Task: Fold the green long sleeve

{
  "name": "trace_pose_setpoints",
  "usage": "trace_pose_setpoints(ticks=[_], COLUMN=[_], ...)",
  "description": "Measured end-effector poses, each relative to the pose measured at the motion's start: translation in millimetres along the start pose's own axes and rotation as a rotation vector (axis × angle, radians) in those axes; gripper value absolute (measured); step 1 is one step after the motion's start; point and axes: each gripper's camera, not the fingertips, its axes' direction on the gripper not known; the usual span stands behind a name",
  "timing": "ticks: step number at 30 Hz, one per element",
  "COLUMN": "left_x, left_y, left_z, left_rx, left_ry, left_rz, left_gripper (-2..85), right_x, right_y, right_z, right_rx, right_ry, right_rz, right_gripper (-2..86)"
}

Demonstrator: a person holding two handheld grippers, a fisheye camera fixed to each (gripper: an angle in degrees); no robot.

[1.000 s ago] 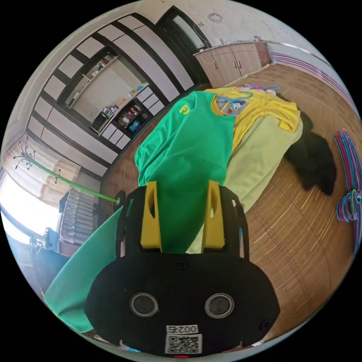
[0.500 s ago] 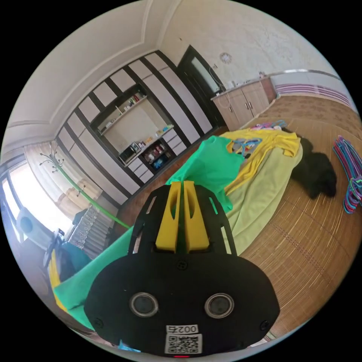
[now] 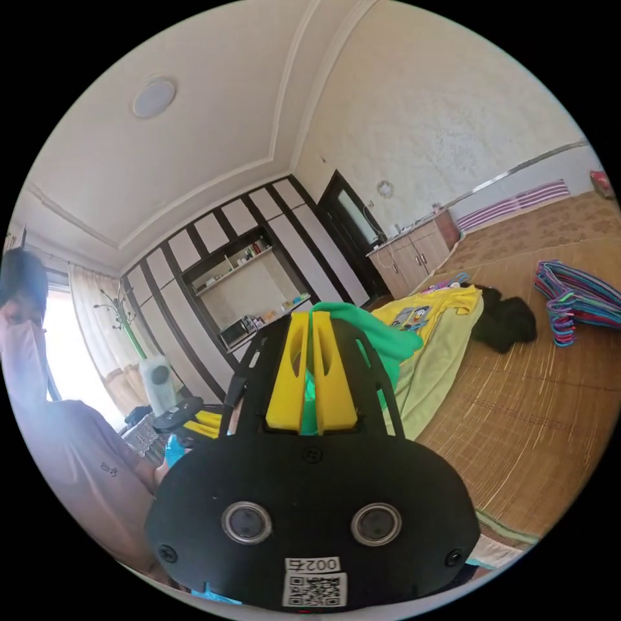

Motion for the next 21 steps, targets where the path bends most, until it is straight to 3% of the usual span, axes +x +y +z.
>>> trace_pose_setpoints(ticks=[11,17,21], left_x=[-42.8,-71.2,-75.1], left_y=[44.2,59.0,56.8], left_z=[3.8,54.1,89.3], left_rx=[0.009,-0.1,-0.115], left_ry=[-0.359,-0.311,-0.287], left_rz=[-0.175,-0.184,-0.198], left_gripper=[10.3,17.9,18.6], right_x=[-53.4,-71.2,-80.5], right_y=[23.7,37.7,43.9], right_z=[-138.2,-185.2,-207.0], right_rx=[0.114,0.14,0.171], right_ry=[0.114,0.155,0.13], right_rz=[-0.081,-0.079,-0.066], right_gripper=[-0.9,-1.0,-1.0])
